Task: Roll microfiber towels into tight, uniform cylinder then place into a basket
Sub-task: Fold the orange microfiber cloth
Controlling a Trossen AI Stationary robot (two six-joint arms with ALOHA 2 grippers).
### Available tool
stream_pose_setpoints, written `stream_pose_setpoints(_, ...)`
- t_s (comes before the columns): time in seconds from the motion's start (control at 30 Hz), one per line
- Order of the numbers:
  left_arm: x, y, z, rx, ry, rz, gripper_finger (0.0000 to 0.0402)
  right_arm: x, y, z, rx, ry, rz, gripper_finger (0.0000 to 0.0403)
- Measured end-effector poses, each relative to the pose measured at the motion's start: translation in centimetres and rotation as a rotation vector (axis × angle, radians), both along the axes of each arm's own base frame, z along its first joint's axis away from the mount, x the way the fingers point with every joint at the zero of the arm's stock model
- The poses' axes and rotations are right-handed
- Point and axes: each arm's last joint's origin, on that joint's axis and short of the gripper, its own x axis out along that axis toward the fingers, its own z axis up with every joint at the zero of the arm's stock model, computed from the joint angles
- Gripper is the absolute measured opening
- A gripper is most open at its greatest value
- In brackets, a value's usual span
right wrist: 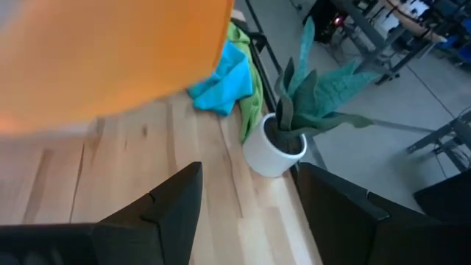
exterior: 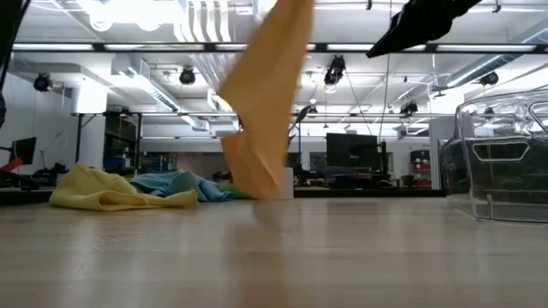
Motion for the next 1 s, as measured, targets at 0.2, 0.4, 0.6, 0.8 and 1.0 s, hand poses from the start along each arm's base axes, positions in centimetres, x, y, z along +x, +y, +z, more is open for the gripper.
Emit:
stream_pose_setpoints(0.2, 1.3, -0.1, -4.6, -0.111, 0.306, -0.081, 0.0000, -0.9, 0.1, 0.8, -0.007, -0.043, -0.002, 0.0221)
stream_pose_setpoints(0.4, -1.0, -2.8, -1.7, -0.131, 0.245, -0.141, 0.0000, -1.3, 0.2, 1.2, -0.013, -0.065, -0.008, 0.0221)
stream_pose_setpoints(0.6, -3.0, -3.8, 2.1, -0.420, 0.099, -0.337, 0.0000, -1.3, 0.2, 1.2, -0.004, -0.072, -0.015, 0.0221)
stream_pose_setpoints(0.8, -4.8, -4.9, -0.7, -0.656, 0.424, -0.234, 0.0000, -1.3, 0.1, 1.1, 0.013, -0.073, -0.029, 0.0221)
stream_pose_setpoints(1.0, -5.9, -4.7, -1.5, -0.445, 0.464, 0.081, 0.0000, -0.2, 0.2, 0.3, 0.096, -0.045, 0.006, 0.0221)
